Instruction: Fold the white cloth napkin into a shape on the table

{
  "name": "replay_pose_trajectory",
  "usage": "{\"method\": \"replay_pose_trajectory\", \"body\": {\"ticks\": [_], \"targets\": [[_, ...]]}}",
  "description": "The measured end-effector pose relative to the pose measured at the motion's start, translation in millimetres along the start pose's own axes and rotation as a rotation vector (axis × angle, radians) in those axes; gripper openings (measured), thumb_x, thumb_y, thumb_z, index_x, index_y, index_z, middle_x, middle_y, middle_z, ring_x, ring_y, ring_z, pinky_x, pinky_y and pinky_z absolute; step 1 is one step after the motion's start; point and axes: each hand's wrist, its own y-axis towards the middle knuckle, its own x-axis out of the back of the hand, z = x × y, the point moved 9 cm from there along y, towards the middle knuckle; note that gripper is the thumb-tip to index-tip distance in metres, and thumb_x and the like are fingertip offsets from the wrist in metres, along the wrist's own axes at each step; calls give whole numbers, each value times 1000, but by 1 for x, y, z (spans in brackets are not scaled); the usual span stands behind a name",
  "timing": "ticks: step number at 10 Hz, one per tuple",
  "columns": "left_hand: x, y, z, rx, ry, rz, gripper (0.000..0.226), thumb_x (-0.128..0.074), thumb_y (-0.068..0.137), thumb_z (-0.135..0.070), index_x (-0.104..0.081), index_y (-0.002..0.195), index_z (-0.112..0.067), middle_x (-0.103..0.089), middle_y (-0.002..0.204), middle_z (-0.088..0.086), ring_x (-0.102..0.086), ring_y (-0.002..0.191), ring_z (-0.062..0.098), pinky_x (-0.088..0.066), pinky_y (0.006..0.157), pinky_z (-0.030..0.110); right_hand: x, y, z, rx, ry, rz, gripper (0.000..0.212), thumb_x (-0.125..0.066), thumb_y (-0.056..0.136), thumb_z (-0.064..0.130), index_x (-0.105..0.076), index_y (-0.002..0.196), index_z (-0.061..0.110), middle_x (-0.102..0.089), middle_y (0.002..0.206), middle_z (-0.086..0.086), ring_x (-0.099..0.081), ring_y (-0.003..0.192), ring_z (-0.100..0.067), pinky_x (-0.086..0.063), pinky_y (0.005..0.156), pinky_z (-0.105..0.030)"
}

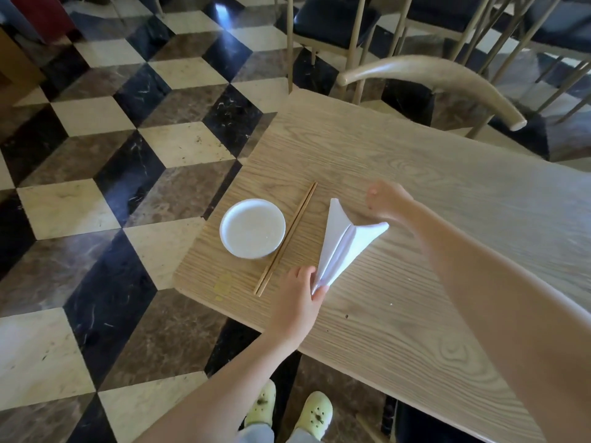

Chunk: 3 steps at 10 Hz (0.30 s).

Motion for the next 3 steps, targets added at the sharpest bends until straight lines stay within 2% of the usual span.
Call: {"method": "replay_pose_trajectory", "body": {"ticks": [1, 2, 3], "targets": [[18, 25, -23, 35, 87, 166, 34, -43, 96, -34, -52, 119, -11, -59, 110, 5, -56, 98, 23, -46, 81, 35, 7, -29, -22, -70, 68, 64, 21, -44, 91, 10, -62, 100, 5, -57, 92, -12, -49, 83, -20, -33, 52, -19], [39, 62, -72, -46, 236, 373, 34, -39, 97, -35, -56, 104, -6, -62, 99, 14, -58, 90, 30, -43, 69, 34, 11, -62, -35, -170, 109, 246, 31, -45, 93, 14, -56, 120, 3, -59, 102, -11, -56, 90, -22, -42, 57, -28], [56, 74, -111, -123, 349, 659, 31, -39, 98, -32, -57, 95, -6, -58, 96, 22, -55, 85, 31, -34, 63, 29, 6, -100, -46, -260, 252, 355, 40, -46, 95, 35, -52, 127, 11, -56, 116, -5, -56, 95, -20, -51, 73, -29]]}}
